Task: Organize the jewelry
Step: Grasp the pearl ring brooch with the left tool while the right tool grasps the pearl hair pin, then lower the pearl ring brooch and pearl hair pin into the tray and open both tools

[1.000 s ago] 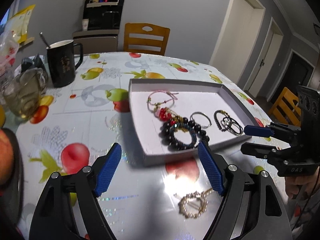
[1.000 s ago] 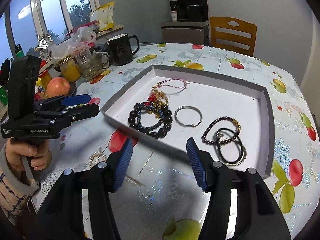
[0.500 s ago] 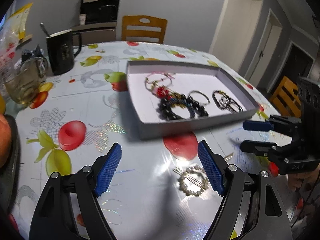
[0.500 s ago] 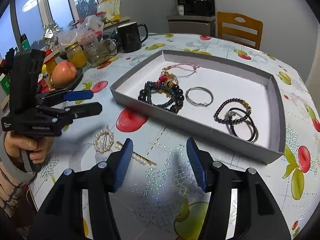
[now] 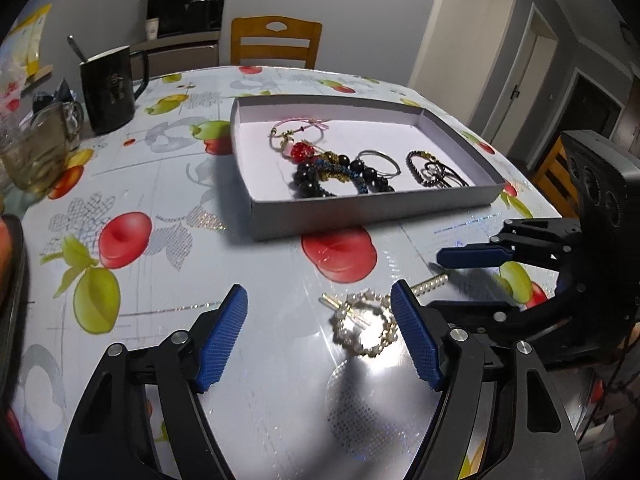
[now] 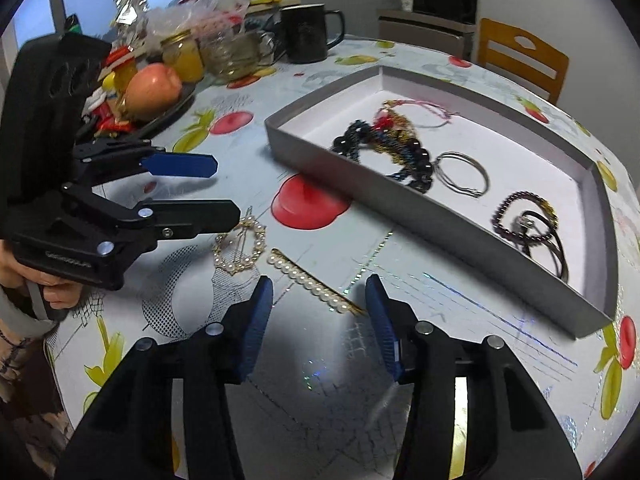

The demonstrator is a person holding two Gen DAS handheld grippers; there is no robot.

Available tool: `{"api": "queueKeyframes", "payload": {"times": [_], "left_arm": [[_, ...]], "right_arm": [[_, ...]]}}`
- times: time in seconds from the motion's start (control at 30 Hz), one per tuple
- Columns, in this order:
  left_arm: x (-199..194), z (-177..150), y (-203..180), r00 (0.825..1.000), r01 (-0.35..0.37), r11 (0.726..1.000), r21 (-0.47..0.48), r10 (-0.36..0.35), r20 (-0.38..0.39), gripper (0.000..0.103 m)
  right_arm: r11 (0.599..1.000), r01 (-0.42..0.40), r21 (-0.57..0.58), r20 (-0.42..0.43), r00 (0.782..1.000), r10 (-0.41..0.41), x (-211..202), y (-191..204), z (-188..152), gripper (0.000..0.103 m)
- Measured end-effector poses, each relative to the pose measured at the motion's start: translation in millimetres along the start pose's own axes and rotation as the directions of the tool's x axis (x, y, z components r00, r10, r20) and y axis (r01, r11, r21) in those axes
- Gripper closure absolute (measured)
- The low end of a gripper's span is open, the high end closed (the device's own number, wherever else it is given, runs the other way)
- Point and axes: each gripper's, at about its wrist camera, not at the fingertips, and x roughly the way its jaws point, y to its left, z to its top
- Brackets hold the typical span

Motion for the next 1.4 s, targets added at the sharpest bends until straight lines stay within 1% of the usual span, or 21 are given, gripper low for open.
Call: {"api": "queueKeyframes", "payload": {"times": [0.03,0.07,0.1,0.13,0.17,0.27,0.3,0.47,0.57,0.8,0.83,0.87,0.9,0.93,0.97,1.0,1.23,1.4], "left_arm": [[-1,-1,1,1.0,-0.003,1.0,-0.002,0.003,-0.001,0.028],[-1,-2,2,1.0,-0.006,1.0,-0.005,0.006,-0.001,0.028],[-2,-3,3,1.0,-0.008,1.0,-0.008,0.008,-0.002,0.028],[-2,-3,4,1.0,-0.01,1.0,-0.011,0.01,-0.004,0.028],[-2,-4,4,1.0,-0.011,1.0,-0.013,0.011,-0.006,0.028],[-1,-5,3,1.0,-0.008,1.0,-0.007,0.008,-0.012,0.028],[0,-6,1,1.0,-0.008,1.0,-0.002,0.008,-0.014,0.028],[4,-6,-12,0.999,0.007,0.999,0.043,-0.005,-0.032,0.028],[7,-7,-19,0.999,0.009,0.998,0.064,-0.006,-0.044,0.028],[17,-7,-32,0.996,-0.037,0.993,0.113,0.046,-0.079,0.03],[18,-7,-32,0.996,-0.042,0.993,0.114,0.051,-0.08,0.031],[18,-7,-32,0.995,-0.048,0.992,0.114,0.057,-0.078,0.036],[17,-7,-31,0.995,-0.052,0.992,0.115,0.061,-0.076,0.044],[17,-7,-31,0.995,-0.057,0.992,0.116,0.066,-0.074,0.049],[16,-7,-31,0.995,-0.063,0.991,0.117,0.071,-0.072,0.058],[16,-6,-30,0.995,-0.064,0.991,0.117,0.072,-0.07,0.062],[12,-7,-25,0.998,-0.024,0.995,0.093,0.03,-0.059,0.062],[3,-4,-25,0.999,-0.02,0.996,0.085,0.023,-0.034,0.062]], "right_arm": [[1.0,0.004,-0.01,-0.001,1.0,-0.004,1,1,0,0.059],[1.0,0.007,-0.022,0.0,1.0,-0.007,2,3,1,0.063],[1.0,0.006,-0.03,0.001,1.0,-0.006,3,4,1,0.071],[0.999,0.009,-0.033,0.001,1.0,-0.009,3,5,2,0.075],[0.999,0.01,-0.035,0.002,1.0,-0.01,3,5,2,0.082],[1.0,0.009,-0.018,0.004,1.0,-0.009,1,1,0,0.092],[1.0,0.013,-0.01,0.006,1.0,-0.013,0,0,-2,0.093],[0.999,0.031,0.043,0.013,0.999,-0.031,-6,-13,-9,0.094],[0.998,0.028,0.049,0.009,1.0,-0.028,-8,-15,-11,0.094],[0.999,0.029,0.029,0.003,1.0,-0.029,-3,-9,-5,0.094],[0.999,0.03,0.026,0.004,1.0,-0.03,-2,-8,-3,0.094],[0.999,0.032,0.025,0.004,0.999,-0.032,-1,-8,-3,0.094],[0.999,0.034,0.023,0.006,0.999,-0.034,0,-7,-2,0.094],[0.999,0.034,0.024,0.009,0.999,-0.034,0,-7,-2,0.094],[0.999,0.034,0.025,0.01,0.999,-0.034,0,-7,-2,0.094],[0.999,0.034,0.026,0.012,0.999,-0.034,0,-7,-2,0.094],[0.999,0.032,0.04,0.022,0.999,-0.033,-2,-10,-4,0.095],[0.999,0.033,0.036,0.039,0.999,-0.034,-9,-9,-2,0.095]]}}
